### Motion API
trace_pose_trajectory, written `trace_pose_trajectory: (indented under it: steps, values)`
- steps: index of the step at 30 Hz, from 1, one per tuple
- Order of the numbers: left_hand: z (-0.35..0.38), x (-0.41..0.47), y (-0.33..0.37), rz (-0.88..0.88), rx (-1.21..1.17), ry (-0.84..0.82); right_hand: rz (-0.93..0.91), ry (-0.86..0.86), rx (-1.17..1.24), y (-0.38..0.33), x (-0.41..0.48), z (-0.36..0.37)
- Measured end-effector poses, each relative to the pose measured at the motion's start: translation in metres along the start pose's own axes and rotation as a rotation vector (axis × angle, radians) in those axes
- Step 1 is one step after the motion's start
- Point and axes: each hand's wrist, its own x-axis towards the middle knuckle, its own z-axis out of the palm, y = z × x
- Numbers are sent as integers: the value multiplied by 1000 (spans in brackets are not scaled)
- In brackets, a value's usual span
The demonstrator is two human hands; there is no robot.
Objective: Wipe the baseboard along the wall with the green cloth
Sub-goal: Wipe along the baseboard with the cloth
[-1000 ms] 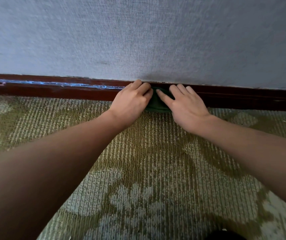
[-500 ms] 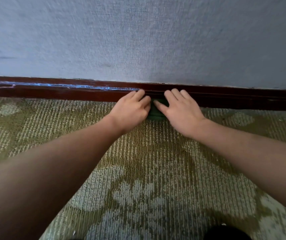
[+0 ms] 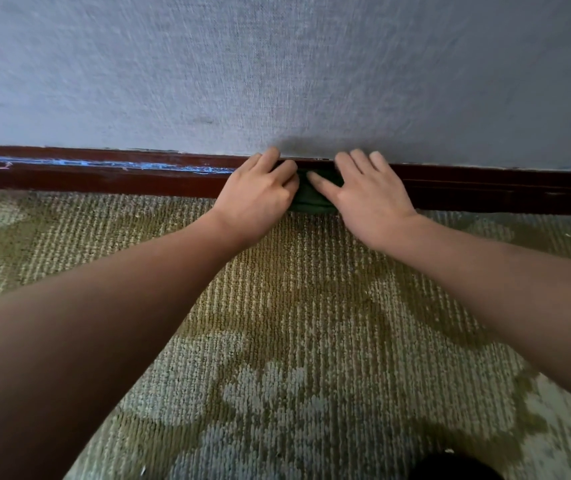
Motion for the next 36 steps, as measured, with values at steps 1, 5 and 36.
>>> trace_pose_trajectory:
  steps: [1, 5, 36]
  values:
    - [0, 0, 0, 9, 8, -1, 3, 1, 13, 0, 0, 1]
    - [2, -4, -4, 43, 42, -7, 12, 5, 63, -5, 2, 3]
    - [-1, -26, -6, 73, 75, 9, -72, -73, 17, -22, -3, -8]
